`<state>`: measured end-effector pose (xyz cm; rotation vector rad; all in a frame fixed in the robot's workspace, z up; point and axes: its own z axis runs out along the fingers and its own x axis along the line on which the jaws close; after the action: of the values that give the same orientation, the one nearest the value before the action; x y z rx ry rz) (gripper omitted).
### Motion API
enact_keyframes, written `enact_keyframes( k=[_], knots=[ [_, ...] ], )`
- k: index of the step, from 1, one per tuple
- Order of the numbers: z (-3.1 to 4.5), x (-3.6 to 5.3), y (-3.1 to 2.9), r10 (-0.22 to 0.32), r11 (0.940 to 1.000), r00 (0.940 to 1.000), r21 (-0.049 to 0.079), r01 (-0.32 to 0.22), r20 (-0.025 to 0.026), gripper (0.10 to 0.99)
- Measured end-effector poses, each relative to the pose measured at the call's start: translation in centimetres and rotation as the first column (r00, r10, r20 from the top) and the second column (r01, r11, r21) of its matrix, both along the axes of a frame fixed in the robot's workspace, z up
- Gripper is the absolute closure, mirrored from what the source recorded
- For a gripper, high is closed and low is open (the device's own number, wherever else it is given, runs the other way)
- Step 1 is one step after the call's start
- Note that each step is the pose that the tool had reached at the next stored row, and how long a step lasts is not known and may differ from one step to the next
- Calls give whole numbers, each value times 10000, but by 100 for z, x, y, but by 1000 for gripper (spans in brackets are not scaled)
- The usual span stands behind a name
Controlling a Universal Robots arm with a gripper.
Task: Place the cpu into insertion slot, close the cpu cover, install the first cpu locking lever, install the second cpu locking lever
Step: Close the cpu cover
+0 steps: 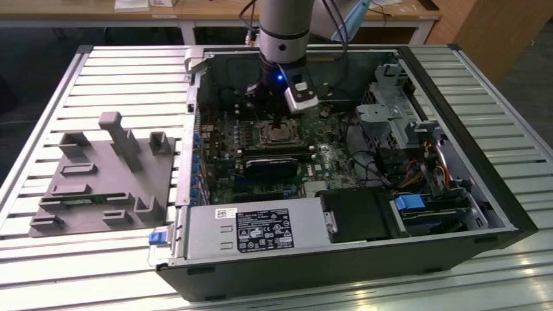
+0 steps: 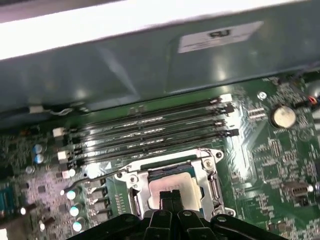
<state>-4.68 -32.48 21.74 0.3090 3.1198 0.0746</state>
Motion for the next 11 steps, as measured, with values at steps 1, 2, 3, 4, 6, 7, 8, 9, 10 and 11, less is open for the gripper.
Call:
enact_keyframes(
  k=[1,2,3,4,6,7,8,9,10,11],
  knots=[
    [0,0,0,181,9998,9998,0,-181,0,980],
    [-1,0,0,359,9994,9994,0,-359,0,980],
    [-2,0,0,515,9987,9987,1,-515,1,980],
    [-4,0,-3,600,9982,9982,2,-600,2,980],
    [-6,0,-17,678,9977,9977,0,-678,0,980],
    [-7,0,-29,698,9976,9976,0,-698,0,980],
    [-7,0,-42,710,9975,9975,0,-710,0,980],
    [-8,0,-55,719,9974,9974,1,-719,0,980],
    [-9,0,-68,726,9974,9974,2,-726,0,980],
    [-10,0,-78,732,9973,9973,3,-732,1,980]
  ],
)
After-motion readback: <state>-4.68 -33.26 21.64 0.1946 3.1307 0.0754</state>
